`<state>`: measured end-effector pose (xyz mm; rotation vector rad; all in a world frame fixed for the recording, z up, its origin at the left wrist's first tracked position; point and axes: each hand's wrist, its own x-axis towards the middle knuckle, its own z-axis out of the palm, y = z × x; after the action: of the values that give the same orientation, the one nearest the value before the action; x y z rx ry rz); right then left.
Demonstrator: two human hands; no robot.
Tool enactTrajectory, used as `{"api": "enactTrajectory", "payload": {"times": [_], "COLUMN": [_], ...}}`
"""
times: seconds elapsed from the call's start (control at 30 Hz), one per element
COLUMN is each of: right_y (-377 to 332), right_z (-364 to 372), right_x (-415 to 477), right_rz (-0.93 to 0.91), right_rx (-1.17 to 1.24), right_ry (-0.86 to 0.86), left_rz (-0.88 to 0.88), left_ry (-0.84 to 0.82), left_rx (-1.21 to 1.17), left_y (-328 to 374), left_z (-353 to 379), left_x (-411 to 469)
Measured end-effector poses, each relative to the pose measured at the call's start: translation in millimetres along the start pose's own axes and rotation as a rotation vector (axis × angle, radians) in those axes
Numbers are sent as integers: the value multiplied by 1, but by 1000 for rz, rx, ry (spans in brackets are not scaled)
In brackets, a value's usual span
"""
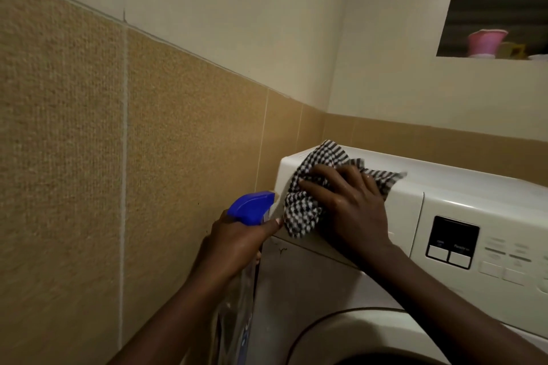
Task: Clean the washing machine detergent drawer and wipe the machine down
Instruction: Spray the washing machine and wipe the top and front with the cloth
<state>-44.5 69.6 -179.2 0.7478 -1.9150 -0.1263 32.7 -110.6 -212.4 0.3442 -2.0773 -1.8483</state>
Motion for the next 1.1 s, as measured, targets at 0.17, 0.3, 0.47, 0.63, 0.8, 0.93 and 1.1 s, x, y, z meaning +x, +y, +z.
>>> {"api": "enactTrajectory", "payload": {"times": [0.17,0.3,0.47,0.63,0.8,0.93,1.1], "right_y": [-13,-24,-21,-33,-32,-13,5], "right_z": [6,16,14,20,16,5,-12], "right_x": [3,-12,41,27,15,37,32], "right_rz": [76,-34,56,47,-50,111,166], "right_rx": [30,26,29,52,60,82,143], "right_ry": [9,-27,-4,-2,-40,-46,-29], "left_rz": [-7,0,-16,-30,-41,-29,19], "left_ry": [4,26,62,69,63,22,-13], "left_rx": [-18,-68,-95,-108,-129,-108,-49], "left_y": [2,-1,0,-1,-7,-8,-14], "left_z": [-1,-4,-5,-9,-7,-7,-5], "left_x": [3,8,10,15,18,19,17]}}
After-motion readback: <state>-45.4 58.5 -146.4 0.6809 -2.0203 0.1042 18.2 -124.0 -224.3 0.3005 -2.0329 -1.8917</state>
